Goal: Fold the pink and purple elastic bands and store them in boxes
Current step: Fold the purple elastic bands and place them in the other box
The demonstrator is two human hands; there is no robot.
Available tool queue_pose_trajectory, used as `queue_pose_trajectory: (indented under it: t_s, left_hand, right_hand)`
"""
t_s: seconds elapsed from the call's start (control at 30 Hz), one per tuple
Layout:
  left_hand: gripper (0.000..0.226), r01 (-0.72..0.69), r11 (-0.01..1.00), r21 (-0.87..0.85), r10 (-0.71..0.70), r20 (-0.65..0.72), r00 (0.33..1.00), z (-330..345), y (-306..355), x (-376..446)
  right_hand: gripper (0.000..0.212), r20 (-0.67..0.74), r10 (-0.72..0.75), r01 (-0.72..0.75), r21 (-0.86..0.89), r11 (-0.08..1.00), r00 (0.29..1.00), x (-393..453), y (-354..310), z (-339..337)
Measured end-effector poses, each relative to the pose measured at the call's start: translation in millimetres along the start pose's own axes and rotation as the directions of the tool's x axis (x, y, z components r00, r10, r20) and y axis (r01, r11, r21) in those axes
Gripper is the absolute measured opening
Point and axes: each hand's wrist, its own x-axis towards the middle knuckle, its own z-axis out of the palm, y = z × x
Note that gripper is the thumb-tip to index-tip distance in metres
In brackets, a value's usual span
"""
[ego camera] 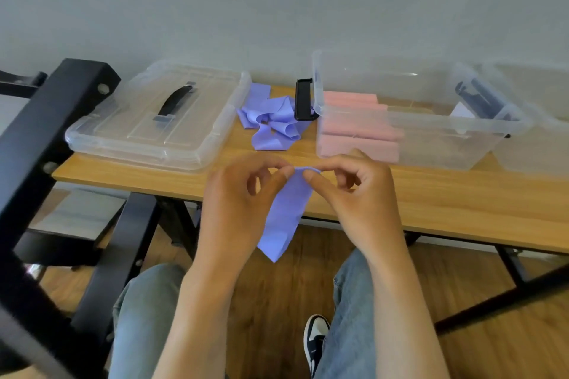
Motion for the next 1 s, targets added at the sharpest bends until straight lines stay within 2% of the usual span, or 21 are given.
queue_pose_trajectory:
  t_s: [0.17, 0.3, 0.4, 0.53, 0.63, 0.8, 0.9, 1.0]
  left_hand:
    - [0.007, 0.209, 0.941, -0.264, -0.202, 0.054, 0.978, 1.8, -3.8, -24.9]
    - [0.010, 0.253, 0.901, -0.352, -0.250, 0.056, 0.967, 3.1, -7.1, -36.8]
    - [0.006, 0.288, 0.871, -0.398, -0.287, 0.063, 0.956, 3.1, -7.2, -40.8]
    - [0.024, 0.355, 0.869, -0.345, -0.309, 0.182, 0.933, -3.8, -10.3, -42.0]
    - [0.032, 0.379, 0.881, -0.283, -0.314, 0.249, 0.916, -8.9, -14.9, -42.3]
    - [0.016, 0.332, 0.934, -0.135, -0.289, 0.264, 0.920, -9.6, -18.7, -44.2]
    - [0.007, 0.364, 0.920, -0.144, -0.328, 0.227, 0.917, -7.2, -21.6, -44.5]
    - [0.007, 0.365, 0.917, -0.159, -0.330, 0.209, 0.921, -6.4, -23.4, -43.6]
  right_hand:
    - [0.013, 0.118, 0.170, -0.192, 0.209, 0.959, 0.978, -22.4, 3.0, 2.8]
    - [0.008, 0.170, 0.228, -0.273, 0.329, 0.904, 0.959, -35.4, 2.4, -1.3]
    - [0.007, 0.205, 0.263, -0.320, 0.340, 0.884, 0.943, -38.0, 1.9, -6.2]
    - [0.021, 0.223, 0.270, -0.331, 0.315, 0.890, 0.937, -40.1, 5.5, -9.0]
    - [0.029, 0.234, 0.280, -0.332, 0.225, 0.916, 0.931, -42.1, 9.4, -9.0]
    - [0.018, 0.218, 0.265, -0.284, 0.063, 0.957, 0.939, -44.1, 17.8, -4.8]
    - [0.012, 0.209, 0.238, -0.248, 0.021, 0.969, 0.948, -44.4, 18.5, -4.3]
    - [0.009, 0.236, 0.244, -0.261, 0.043, 0.964, 0.941, -44.5, 16.4, -5.1]
